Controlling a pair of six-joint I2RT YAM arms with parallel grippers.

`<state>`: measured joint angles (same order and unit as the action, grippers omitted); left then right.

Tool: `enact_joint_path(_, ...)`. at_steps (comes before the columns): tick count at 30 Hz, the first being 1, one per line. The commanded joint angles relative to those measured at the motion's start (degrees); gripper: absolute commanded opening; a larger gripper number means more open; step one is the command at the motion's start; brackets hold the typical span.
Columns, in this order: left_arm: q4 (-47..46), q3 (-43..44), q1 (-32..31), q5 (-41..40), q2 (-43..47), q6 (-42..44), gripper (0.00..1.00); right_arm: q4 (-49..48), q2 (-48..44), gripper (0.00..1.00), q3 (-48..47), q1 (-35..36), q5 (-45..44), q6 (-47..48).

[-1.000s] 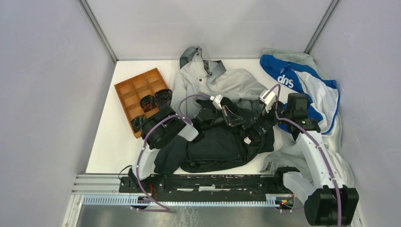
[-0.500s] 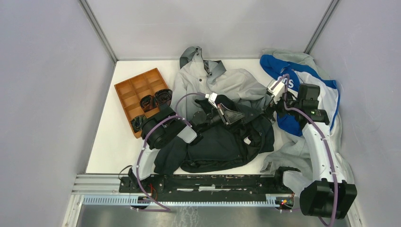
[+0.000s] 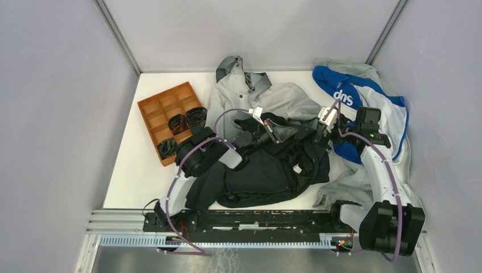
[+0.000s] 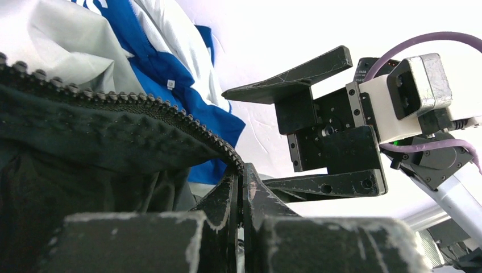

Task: Zip up the jacket
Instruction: Adjust the jacket at the center of the board.

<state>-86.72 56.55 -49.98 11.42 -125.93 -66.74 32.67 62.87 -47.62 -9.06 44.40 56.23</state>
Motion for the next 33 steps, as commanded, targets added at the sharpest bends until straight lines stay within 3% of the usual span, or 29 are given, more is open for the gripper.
enact_joint_path(1, -5.1, 3.56, -0.21, -3.33, -2.14, -1.99, 0.02, -8.85, 2.58, 0.95, 0.34, -0.17, 1.49, -1.43)
enact_joint_path(17, -5.8, 10.11, -0.91, -8.89, -8.24, -7.22, 0.02, -31.51, 10.43, 0.82, 5.42, -0.17, 0.98, -12.92)
enact_joint_path(21, -5.66, 10.95, -0.91, -10.15, -9.06, -8.12, 0.02, -35.36, 12.7, 0.69, 4.87, -0.17, 2.08, -14.98)
enact_joint_path(25, -5.45, 11.87, -0.98, -10.86, -9.66, -8.99, 0.02, -34.69, 14.72, 0.52, 3.87, -0.15, 4.03, -13.72)
enact_joint_path(29, -5.15, 12.25, -1.06, -11.24, -9.99, -9.89, 0.02, -32.8, 15.68, 0.42, 3.49, -0.17, 5.44, -10.56)
enact_joint_path(33, -4.72, 12.43, -1.18, -11.24, -10.3, -10.87, 0.02, -30.1, 15.6, 0.22, 3.25, -0.17, 7.88, -7.33)
